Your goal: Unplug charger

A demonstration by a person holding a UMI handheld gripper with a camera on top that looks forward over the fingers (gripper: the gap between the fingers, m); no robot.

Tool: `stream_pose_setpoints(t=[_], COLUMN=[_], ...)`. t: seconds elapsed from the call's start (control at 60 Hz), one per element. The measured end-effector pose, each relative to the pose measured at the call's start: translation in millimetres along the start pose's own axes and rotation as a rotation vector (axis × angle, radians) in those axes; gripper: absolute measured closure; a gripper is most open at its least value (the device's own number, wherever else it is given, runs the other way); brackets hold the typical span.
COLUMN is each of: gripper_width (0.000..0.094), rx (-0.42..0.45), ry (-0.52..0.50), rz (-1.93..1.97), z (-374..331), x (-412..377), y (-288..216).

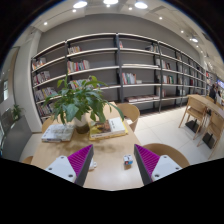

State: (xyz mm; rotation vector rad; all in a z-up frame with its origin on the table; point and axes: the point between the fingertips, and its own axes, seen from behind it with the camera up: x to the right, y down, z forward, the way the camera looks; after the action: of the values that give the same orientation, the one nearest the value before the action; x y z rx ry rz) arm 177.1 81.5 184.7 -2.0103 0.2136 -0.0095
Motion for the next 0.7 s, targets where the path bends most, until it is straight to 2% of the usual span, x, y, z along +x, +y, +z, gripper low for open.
stream_pose_setpoints(t=[0.1,0.417,0.7], gripper_width=[0.0123,0.0121,0.0120], rx=[0.004,-0.124,-0.115], ry=[-0.023,-0.108,-0.152], rz=[0.012,-0.038,-0.103], z=[-51.7,-165.9,-218.2], x=[-26.9,-106.6,-131.4], y=[15.5,119.3,132.1])
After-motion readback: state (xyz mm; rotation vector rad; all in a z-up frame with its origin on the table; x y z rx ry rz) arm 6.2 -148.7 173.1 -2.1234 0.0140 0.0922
